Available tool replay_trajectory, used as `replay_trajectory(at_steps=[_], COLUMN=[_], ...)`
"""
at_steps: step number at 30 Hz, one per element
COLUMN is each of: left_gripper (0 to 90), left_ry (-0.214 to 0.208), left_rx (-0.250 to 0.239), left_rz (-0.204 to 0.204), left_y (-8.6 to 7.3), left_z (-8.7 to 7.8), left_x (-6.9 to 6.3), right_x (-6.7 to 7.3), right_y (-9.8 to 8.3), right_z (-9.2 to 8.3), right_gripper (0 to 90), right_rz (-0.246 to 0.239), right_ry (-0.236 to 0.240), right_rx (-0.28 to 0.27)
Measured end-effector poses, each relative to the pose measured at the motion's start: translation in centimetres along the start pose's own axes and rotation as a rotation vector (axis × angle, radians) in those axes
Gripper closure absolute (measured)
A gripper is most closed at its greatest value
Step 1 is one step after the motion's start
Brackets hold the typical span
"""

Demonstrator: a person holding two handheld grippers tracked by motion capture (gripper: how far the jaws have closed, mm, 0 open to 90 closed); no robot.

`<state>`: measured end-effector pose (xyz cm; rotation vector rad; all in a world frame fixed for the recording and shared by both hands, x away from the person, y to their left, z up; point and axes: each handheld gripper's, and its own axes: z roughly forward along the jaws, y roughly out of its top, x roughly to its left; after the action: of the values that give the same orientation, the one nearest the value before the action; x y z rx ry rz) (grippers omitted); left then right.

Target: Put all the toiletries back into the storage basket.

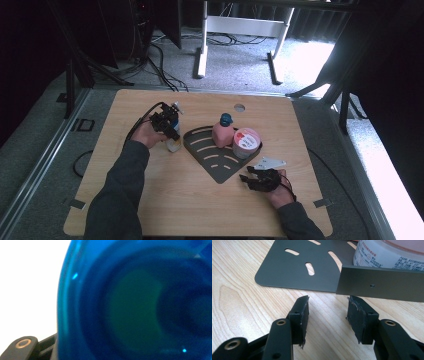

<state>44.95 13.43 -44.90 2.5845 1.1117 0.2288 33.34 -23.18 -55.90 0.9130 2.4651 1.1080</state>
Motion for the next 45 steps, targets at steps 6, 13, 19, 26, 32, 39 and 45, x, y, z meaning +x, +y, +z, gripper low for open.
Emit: replay_trajectory(at_steps=[6,13,19,26,32,39,45], left_gripper=[55.1,55.1,55.1,55.1,55.1,55.2,55.2], left_ry=[0.004,0.014,0.019,0.033,0.049,0.051,0.05], left_rx=[-0.022,-0.035,-0.036,-0.055,-0.069,-0.096,-0.104], left_rz=[-0.009,-0.01,-0.004,0.011,0.0,-0.013,-0.017], left_y=[-0.2,-0.1,0.2,0.7,0.9,0.9,0.9], left_z=[-0.5,-0.9,-1.3,-1.9,-2.4,-3.1,-3.3], left_x=[0.1,0.0,-0.3,-0.7,-0.7,-0.5,-0.5], right_x=[0.0,0.0,0.0,0.0,0.0,0.0,0.0], right_y=[0.0,0.0,0.0,0.0,0.0,0.0,0.0], right_z=[0.0,0.0,0.0,0.0,0.0,0.0,0.0], right_gripper=[51.4,51.4,51.4,51.4,51.4,51.4,51.4], right_rz=[0.001,0.0,0.001,0.0,0.001,0.0,0.0], right_ry=[0.0,0.0,0.001,-0.001,0.0,0.0,-0.001], right_rx=[0.0,0.0,0.0,0.0,0.0,0.0,0.001])
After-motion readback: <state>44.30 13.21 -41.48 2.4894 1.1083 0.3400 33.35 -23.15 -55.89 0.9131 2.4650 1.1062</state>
